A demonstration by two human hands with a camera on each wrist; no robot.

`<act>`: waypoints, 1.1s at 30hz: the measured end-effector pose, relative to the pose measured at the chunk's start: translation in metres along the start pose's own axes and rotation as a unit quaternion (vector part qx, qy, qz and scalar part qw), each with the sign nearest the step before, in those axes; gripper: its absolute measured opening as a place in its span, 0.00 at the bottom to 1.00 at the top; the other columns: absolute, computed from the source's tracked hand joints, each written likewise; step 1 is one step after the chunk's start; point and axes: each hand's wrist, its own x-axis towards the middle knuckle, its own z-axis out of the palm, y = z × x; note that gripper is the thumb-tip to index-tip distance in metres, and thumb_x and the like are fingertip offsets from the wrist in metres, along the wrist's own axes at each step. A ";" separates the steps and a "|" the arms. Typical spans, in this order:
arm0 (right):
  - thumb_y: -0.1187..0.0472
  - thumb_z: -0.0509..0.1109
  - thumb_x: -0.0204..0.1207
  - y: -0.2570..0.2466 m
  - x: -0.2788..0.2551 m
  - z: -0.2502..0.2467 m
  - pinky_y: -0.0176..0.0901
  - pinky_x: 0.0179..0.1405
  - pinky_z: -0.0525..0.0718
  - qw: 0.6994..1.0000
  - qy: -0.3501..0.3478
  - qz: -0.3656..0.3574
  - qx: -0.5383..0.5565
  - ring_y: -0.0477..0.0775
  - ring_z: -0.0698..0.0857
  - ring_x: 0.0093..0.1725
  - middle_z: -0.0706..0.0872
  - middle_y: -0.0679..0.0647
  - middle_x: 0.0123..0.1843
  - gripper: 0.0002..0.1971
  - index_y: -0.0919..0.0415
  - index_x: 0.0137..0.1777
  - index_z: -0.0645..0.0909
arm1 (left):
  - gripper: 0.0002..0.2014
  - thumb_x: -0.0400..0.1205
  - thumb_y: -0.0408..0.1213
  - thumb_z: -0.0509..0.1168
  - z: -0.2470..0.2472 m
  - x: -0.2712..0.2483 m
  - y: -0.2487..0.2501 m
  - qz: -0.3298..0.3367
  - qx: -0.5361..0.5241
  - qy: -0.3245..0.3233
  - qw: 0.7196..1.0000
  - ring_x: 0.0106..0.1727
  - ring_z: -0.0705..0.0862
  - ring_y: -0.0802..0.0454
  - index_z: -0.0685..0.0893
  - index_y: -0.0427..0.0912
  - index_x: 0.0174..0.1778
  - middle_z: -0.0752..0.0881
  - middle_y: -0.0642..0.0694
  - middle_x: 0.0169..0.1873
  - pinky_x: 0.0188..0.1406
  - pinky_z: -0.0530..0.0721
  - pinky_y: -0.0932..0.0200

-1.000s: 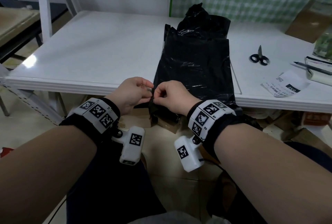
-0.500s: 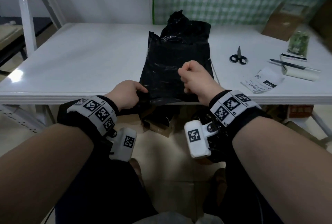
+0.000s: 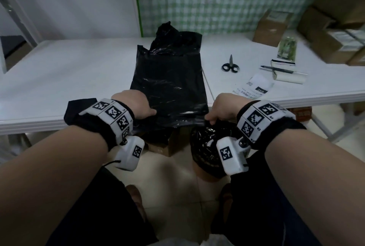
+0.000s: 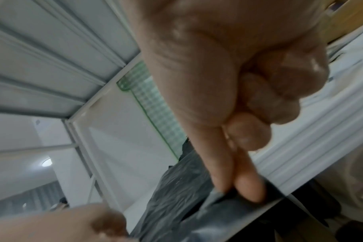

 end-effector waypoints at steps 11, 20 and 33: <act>0.75 0.57 0.71 0.028 0.000 -0.025 0.40 0.40 0.84 0.600 0.198 -0.055 0.773 0.51 0.82 0.28 0.85 0.57 0.38 0.08 0.66 0.38 0.75 | 0.30 0.72 0.64 0.66 0.008 -0.004 0.003 -0.012 0.018 0.016 1.000 0.57 0.83 0.44 0.80 0.44 0.61 0.83 0.46 0.56 0.46 0.79 0.53; 0.62 0.62 0.74 0.045 0.029 0.015 0.41 0.43 0.74 0.938 0.249 -0.006 0.240 0.56 0.82 0.44 0.84 0.52 0.37 0.08 0.56 0.48 0.81 | 0.06 0.74 0.39 0.63 0.015 -0.006 -0.025 0.044 -0.090 0.031 0.994 0.48 0.80 0.45 0.77 0.45 0.45 0.82 0.45 0.49 0.44 0.79 0.53; 0.65 0.64 0.75 0.025 0.056 0.052 0.44 0.34 0.74 0.951 0.267 -0.135 -0.076 0.55 0.75 0.37 0.70 0.54 0.59 0.37 0.36 0.80 0.59 | 0.43 0.68 0.18 0.68 0.035 0.002 -0.085 0.167 -0.265 -0.003 0.950 0.77 0.66 0.56 0.65 0.50 0.79 0.63 0.50 0.80 0.72 0.62 0.68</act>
